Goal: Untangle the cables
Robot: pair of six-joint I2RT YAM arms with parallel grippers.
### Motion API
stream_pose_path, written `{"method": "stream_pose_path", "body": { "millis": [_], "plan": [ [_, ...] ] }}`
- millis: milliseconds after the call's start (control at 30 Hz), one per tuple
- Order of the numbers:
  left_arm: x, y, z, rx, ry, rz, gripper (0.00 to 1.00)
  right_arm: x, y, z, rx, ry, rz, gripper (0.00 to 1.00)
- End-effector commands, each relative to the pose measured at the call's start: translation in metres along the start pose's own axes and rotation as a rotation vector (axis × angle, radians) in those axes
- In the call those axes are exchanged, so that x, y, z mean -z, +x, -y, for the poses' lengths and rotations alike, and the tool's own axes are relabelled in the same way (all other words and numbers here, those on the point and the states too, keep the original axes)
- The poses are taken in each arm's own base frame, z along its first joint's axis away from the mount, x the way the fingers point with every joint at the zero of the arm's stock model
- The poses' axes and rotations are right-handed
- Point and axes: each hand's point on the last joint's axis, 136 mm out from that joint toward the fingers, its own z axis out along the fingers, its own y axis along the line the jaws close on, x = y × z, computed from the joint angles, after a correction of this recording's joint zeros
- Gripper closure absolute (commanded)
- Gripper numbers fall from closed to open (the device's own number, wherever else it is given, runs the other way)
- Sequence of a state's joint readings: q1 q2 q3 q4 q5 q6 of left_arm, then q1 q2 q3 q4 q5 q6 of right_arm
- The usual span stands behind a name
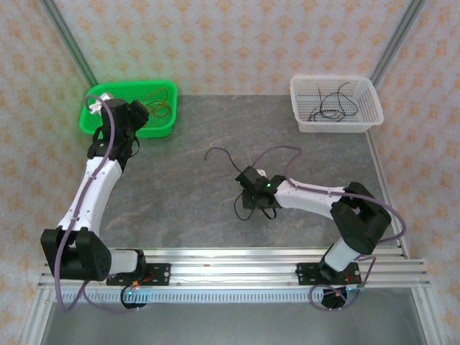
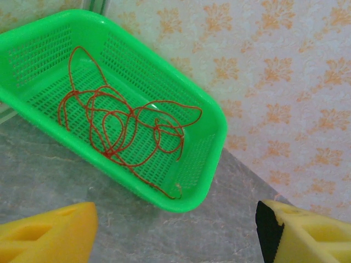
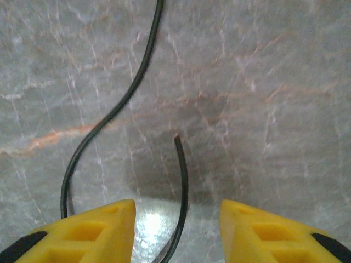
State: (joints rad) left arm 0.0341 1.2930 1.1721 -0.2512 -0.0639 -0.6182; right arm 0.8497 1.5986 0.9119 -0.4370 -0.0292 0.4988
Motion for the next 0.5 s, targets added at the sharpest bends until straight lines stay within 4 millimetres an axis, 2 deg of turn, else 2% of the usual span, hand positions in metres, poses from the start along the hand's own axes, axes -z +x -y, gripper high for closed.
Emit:
{"method": "stream_pose_path", "body": {
  "millis": [0,300,467],
  "plan": [
    [0.003,0.016,-0.015,-0.039,-0.037,-0.03,0.23,-0.006,0.005,-0.004,-0.035,0.012,0.001,0.56],
    [0.011,0.036,-0.023,-0.046,-0.015,-0.058,0.23,-0.02,0.014,0.004,-0.065,0.055,-0.012,0.59],
    [0.018,0.037,-0.018,-0.043,0.016,-0.058,0.23,-0.029,0.019,0.007,-0.073,0.064,-0.025,0.68]
  ]
}}
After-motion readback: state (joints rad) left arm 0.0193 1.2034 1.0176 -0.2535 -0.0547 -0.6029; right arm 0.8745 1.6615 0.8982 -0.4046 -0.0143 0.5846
